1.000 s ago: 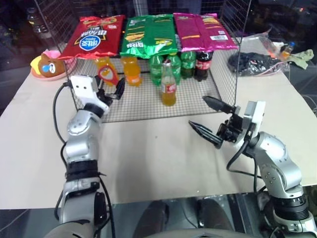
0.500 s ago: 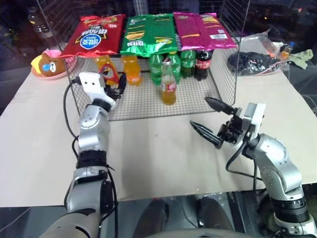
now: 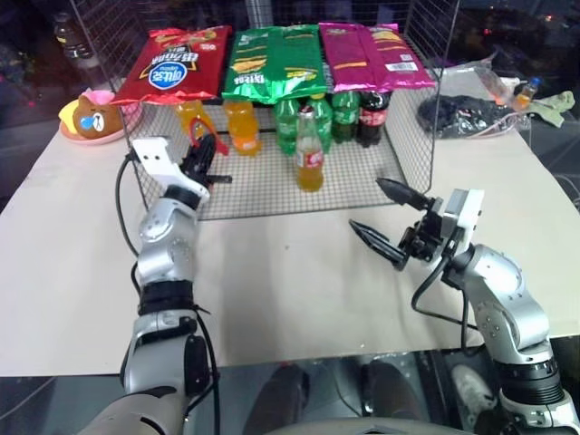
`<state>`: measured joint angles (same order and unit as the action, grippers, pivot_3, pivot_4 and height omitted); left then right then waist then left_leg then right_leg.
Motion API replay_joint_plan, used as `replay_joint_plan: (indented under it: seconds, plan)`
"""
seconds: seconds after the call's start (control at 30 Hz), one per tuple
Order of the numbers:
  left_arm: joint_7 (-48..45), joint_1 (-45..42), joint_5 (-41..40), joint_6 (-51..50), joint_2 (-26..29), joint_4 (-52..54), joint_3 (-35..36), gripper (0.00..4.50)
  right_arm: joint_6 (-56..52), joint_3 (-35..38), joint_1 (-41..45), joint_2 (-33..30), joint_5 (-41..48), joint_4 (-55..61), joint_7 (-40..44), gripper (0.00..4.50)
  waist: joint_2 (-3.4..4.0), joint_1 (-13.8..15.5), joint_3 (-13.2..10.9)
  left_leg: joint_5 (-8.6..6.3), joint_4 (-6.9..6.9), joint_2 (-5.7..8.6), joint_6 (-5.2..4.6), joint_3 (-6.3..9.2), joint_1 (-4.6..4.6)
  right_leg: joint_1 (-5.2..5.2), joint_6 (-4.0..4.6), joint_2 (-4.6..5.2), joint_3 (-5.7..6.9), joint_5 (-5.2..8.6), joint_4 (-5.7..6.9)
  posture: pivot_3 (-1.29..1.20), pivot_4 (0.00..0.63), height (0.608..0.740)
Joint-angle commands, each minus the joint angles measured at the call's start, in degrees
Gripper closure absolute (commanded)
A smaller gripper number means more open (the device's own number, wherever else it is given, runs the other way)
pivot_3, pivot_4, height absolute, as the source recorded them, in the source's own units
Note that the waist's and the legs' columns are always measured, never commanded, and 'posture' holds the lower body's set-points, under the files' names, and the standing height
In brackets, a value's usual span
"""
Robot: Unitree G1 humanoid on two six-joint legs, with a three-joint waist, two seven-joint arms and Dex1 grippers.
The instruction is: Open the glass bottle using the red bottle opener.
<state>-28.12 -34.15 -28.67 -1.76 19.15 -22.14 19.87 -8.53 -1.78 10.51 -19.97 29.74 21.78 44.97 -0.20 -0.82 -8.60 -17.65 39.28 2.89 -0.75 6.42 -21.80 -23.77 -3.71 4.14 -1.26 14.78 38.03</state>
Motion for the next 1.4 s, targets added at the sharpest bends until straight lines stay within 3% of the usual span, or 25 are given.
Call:
replay_joint_plan:
  seconds: [0.03,0.37,0.7,0.9,1.17,1.4]
  plan:
    - [-2.5,1.2,-7.0,-6.6,-0.8,7.6,0.9,4.45,1.3,0.0,0.9,0.3,0.3,0.7,0.4,0.00,0.00,0.0,0.0,0.00,0.01,0.00,0.00,0.00,0.00,0.00,0.00,0.00,0.00,0.00,0.00,0.00,0.150,0.740]
    - [-5.5,4.2,-14.9,-18.4,-1.8,15.4,-0.4,4.45,-3.1,-1.6,1.2,0.0,-0.2,0.8,-1.3,0.00,-0.08,0.5,0.0,0.00,0.05,0.04,0.00,0.12,-0.04,0.06,0.01,0.03,0.08,0.00,-0.05,0.00,0.150,0.740]
    - [-2.1,1.2,-19.0,-16.9,-3.3,14.6,5.5,4.45,-4.1,-2.7,1.1,0.3,-0.9,1.8,-2.8,0.00,-0.10,1.0,0.0,0.00,0.05,0.12,0.00,0.17,-0.09,0.06,0.01,0.08,0.13,0.01,-0.13,0.00,0.150,0.740]
    - [-0.5,-1.1,-18.2,-15.1,-3.2,11.3,7.1,4.45,-3.7,-2.6,1.1,0.5,-1.6,1.3,-3.2,0.00,-0.10,-0.1,0.0,0.01,0.06,0.05,0.03,0.13,-0.01,0.06,0.01,0.00,0.10,0.01,-0.01,0.00,0.150,0.740]
    - [-8.2,3.0,-18.8,-23.1,-1.5,18.2,-1.0,4.45,-8.4,-2.6,1.5,0.0,-2.9,1.7,-7.3,0.00,-0.10,-0.2,0.0,0.01,0.05,0.04,0.03,0.08,-0.01,0.05,0.01,0.00,0.04,0.01,-0.01,0.00,0.150,0.740]
    - [-17.0,6.4,-24.2,-36.5,3.3,26.6,-8.0,4.45,-24.9,-2.2,2.6,-4.9,3.5,5.8,-8.5,0.00,-0.10,-0.2,0.0,0.01,0.02,0.00,0.03,0.09,0.00,0.04,0.02,-0.03,0.03,0.01,0.00,0.00,0.150,0.740]
